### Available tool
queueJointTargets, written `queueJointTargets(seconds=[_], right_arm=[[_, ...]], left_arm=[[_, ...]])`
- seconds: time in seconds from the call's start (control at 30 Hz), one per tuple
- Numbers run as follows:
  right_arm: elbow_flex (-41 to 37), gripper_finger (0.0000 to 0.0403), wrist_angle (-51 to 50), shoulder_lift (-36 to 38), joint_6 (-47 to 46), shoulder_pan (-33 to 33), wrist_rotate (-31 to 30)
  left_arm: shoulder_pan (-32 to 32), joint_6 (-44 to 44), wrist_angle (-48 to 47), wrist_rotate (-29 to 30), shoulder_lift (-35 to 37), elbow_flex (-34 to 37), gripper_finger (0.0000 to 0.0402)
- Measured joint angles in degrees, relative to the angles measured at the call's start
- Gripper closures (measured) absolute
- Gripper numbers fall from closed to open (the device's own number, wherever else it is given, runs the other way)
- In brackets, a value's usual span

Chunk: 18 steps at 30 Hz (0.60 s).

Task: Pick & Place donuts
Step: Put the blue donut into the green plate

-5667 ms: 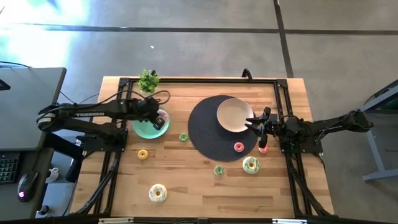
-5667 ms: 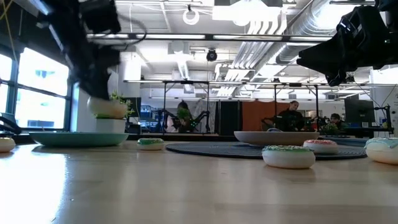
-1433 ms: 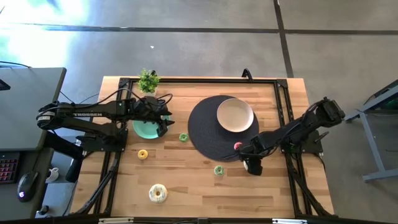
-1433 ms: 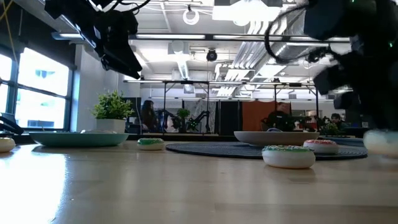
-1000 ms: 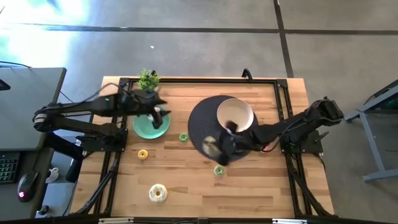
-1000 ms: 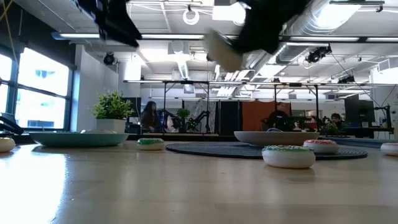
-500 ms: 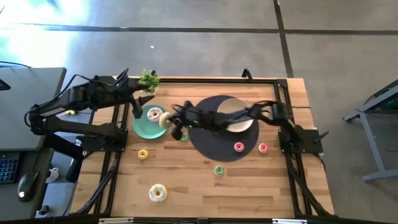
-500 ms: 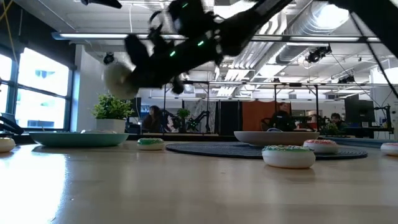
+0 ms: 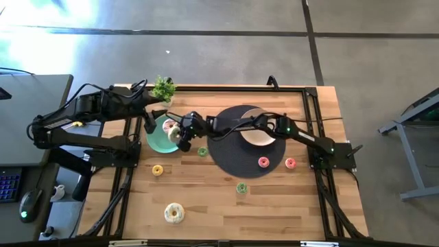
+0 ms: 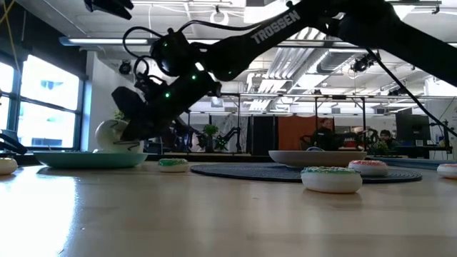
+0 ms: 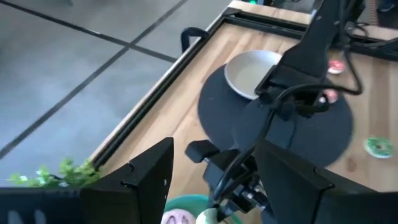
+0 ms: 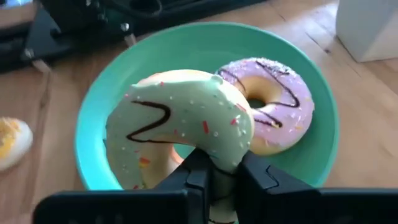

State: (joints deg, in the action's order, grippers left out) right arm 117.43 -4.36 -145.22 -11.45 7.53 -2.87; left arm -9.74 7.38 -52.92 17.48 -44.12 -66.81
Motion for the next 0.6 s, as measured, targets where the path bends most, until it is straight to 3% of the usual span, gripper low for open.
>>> queueJointTargets(seconds=[0.33,0.6], right_arm=[[0.6,0.0277,1.8,0.1,6.4,0.0,-0.2],[1.1,0.0223,-5.6,0.9,6.0,0.0,-0.2]], left_arm=[[0.0,0.5,0.0,-1.2,0.0,0.0,0.0180],[0.0,2.0,-0.9,-3.0,0.0,0.0,0.0180]])
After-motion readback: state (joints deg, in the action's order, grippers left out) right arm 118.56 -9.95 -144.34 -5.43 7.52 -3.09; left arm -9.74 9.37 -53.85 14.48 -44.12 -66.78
